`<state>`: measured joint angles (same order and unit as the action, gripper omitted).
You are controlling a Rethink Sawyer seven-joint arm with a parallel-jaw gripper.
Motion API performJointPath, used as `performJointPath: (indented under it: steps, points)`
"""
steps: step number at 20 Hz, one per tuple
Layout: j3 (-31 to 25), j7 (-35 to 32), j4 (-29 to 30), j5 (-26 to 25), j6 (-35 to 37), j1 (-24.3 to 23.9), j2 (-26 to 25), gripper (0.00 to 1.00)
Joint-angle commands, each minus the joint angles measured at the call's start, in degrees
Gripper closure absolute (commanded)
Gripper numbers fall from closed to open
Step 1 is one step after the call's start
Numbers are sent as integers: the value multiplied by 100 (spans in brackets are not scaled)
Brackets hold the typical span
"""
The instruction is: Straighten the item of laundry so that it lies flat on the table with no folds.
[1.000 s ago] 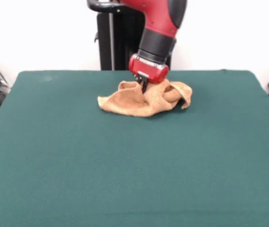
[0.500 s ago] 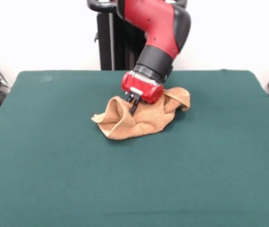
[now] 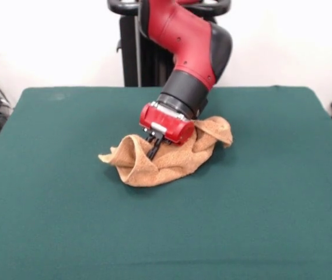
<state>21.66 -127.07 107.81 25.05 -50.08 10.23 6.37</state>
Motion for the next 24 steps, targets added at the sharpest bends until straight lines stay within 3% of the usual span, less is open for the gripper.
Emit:
performJointPath:
  steps: [1,6,17,21,24]
  points:
    - [-197,205,-1449,459,121,129,-360,100]
    - [90,562,-1578,925,128,397,-552,100]
    - [1131,1850,-1724,3099,-274,1277,-1853,100]
    - [1460,1964,-1585,3506,-20,1554,-2111,100]
    - [1732,1910,-1457,3500,359,1718,-2146,100]
